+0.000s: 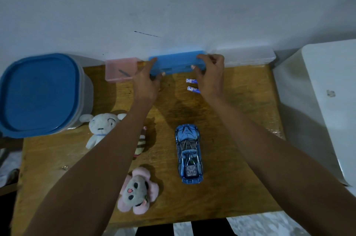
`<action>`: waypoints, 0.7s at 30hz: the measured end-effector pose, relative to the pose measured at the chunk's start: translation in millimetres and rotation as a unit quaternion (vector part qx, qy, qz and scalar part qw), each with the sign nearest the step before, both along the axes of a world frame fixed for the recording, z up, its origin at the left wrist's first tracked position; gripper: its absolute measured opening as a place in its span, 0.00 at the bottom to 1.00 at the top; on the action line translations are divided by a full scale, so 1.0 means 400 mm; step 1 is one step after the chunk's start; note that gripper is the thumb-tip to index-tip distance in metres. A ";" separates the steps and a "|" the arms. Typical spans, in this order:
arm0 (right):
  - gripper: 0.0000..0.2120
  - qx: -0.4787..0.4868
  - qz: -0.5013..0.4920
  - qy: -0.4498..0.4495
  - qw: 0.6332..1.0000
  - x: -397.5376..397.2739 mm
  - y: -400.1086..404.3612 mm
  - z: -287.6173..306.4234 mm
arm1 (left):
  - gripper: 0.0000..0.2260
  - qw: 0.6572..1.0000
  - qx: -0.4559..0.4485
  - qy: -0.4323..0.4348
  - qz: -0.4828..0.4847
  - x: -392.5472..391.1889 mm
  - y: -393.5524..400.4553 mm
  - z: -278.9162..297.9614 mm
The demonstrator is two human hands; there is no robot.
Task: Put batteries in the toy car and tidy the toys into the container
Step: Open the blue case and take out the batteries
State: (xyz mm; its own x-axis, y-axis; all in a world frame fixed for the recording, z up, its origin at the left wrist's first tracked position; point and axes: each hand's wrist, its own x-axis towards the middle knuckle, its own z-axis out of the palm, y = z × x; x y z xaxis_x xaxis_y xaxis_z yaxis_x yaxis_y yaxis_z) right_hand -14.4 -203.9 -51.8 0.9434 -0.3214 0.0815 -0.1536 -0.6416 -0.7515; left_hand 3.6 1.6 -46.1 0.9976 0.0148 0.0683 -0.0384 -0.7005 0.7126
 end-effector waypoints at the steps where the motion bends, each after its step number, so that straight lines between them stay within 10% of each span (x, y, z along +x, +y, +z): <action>1: 0.17 0.010 0.006 0.005 1.000 -0.003 0.000 -0.002 | 0.24 1.000 -0.008 -0.004 -0.001 0.001 0.001 0.002; 21: 0.27 -0.049 0.004 0.129 0.990 0.041 0.023 0.045 | 0.20 0.998 -0.004 0.054 0.017 0.007 -0.015 0.038</action>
State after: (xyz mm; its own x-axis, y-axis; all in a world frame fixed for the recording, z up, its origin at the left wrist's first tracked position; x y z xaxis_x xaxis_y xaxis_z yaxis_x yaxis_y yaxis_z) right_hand 2.0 -194.7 -33.9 0.9397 -0.3154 -0.1323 -0.3264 -0.7112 -0.6226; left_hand 6.6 -4.4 -30.9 0.9981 0.0485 -0.0392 0.0619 -0.6944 0.7169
